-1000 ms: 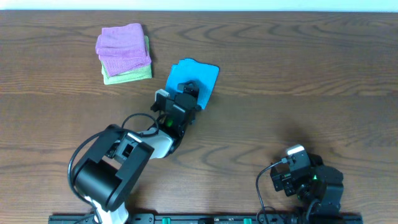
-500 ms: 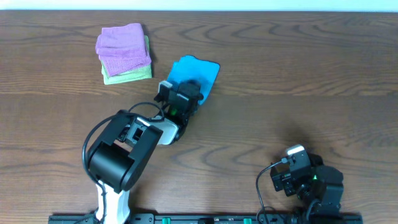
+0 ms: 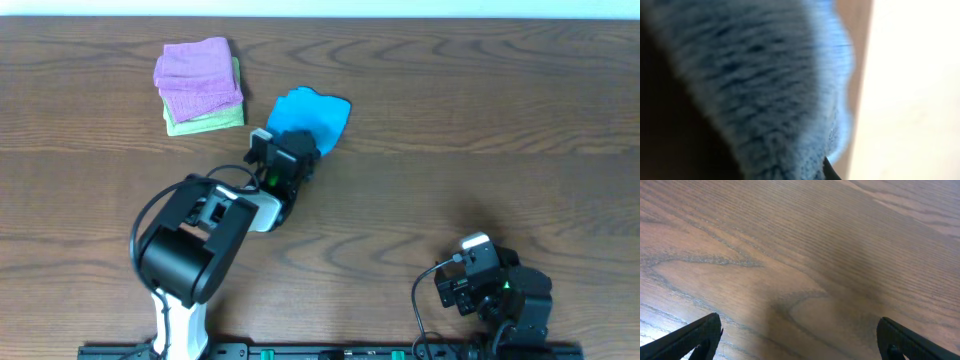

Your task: Fold the cloth

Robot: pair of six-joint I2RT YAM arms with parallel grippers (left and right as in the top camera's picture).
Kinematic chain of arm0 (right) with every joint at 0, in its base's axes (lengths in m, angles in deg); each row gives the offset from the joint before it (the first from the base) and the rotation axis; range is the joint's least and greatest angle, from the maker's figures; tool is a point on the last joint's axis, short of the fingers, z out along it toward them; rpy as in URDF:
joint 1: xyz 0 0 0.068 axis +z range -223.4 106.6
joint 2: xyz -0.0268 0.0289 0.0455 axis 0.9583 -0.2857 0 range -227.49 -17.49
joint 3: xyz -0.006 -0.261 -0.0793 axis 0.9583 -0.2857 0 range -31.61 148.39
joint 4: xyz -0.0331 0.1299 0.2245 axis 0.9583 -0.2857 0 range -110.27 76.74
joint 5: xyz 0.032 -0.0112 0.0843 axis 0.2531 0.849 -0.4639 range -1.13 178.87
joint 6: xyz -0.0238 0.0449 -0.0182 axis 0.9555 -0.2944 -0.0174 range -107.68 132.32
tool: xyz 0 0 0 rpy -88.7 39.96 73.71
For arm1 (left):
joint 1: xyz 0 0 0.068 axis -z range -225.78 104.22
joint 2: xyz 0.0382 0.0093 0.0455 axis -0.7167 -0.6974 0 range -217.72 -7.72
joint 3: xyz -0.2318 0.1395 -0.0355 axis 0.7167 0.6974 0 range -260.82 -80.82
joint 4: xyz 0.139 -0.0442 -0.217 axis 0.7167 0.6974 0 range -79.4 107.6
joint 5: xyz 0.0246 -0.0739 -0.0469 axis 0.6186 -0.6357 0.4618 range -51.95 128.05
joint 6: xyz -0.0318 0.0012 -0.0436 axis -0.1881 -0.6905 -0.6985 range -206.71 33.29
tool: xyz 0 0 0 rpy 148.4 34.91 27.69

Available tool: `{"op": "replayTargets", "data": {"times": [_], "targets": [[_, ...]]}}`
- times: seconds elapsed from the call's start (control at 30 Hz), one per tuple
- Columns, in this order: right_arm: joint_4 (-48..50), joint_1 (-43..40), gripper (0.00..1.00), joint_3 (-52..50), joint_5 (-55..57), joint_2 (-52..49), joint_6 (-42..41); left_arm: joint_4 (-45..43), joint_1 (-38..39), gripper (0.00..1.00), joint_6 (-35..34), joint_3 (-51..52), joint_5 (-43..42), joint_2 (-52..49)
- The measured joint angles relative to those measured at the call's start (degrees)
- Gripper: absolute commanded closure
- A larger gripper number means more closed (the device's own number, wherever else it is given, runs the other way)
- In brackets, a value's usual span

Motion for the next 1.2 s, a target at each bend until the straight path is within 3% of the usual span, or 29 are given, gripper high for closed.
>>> {"op": "replayTargets", "data": {"times": [0.43, 0.8, 1.2], "targets": [[0.00, 0.00, 0.01, 0.00, 0.00, 0.00, 0.00, -2.73, -6.08, 0.94, -8.35, -0.02, 3.76, 15.28], [0.00, 0.00, 0.01, 0.00, 0.00, 0.00, 0.00, 2.93, -15.54, 0.94, 6.56, -11.39, 6.32, 16.28], [0.00, 0.00, 0.01, 0.00, 0.00, 0.00, 0.00, 19.85, -30.71, 0.94, 13.68, -13.42, 0.92, 20.65]]}}
